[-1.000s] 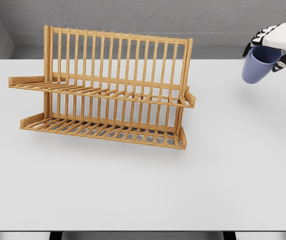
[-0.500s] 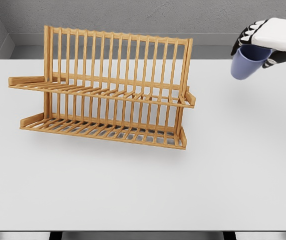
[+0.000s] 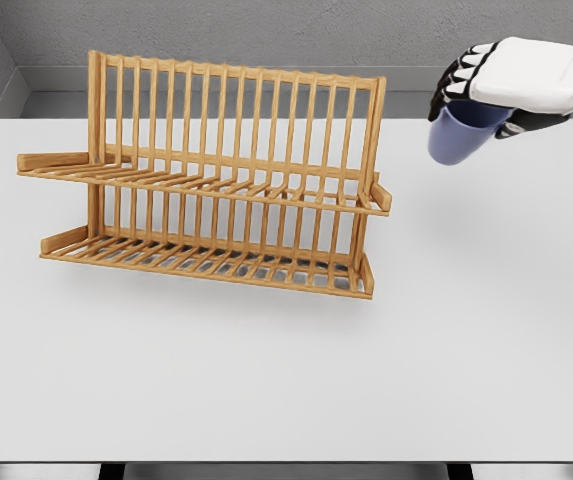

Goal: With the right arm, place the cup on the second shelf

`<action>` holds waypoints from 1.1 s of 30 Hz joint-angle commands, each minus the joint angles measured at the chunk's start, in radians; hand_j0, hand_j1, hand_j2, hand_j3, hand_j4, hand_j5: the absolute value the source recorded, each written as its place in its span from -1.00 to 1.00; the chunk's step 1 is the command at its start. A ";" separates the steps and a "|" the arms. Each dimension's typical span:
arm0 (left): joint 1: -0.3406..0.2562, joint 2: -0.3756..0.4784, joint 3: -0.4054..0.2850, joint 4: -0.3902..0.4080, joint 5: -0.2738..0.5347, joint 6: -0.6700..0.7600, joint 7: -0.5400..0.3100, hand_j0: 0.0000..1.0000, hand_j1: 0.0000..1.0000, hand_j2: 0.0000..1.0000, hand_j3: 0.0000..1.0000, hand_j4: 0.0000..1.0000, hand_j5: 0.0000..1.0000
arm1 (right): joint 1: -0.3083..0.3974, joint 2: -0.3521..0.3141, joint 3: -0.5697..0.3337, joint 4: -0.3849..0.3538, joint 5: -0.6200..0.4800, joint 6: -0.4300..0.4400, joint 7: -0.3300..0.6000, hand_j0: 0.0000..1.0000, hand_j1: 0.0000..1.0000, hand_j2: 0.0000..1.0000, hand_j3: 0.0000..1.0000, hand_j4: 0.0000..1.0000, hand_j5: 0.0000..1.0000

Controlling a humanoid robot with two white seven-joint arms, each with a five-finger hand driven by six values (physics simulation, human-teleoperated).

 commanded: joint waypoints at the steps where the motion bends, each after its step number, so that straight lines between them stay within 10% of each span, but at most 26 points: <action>1: 0.000 0.000 0.000 0.000 0.000 0.000 0.000 1.00 1.00 1.00 1.00 1.00 1.00 | 0.000 -0.002 -0.001 -0.023 -0.004 0.003 -0.001 0.30 0.30 0.30 0.30 0.30 0.30; 33: 0.000 0.000 0.000 0.000 0.001 0.000 0.000 1.00 1.00 1.00 1.00 1.00 1.00 | 0.012 0.010 -0.041 -0.122 -0.004 0.003 -0.001 0.30 0.30 0.30 0.30 0.30 0.30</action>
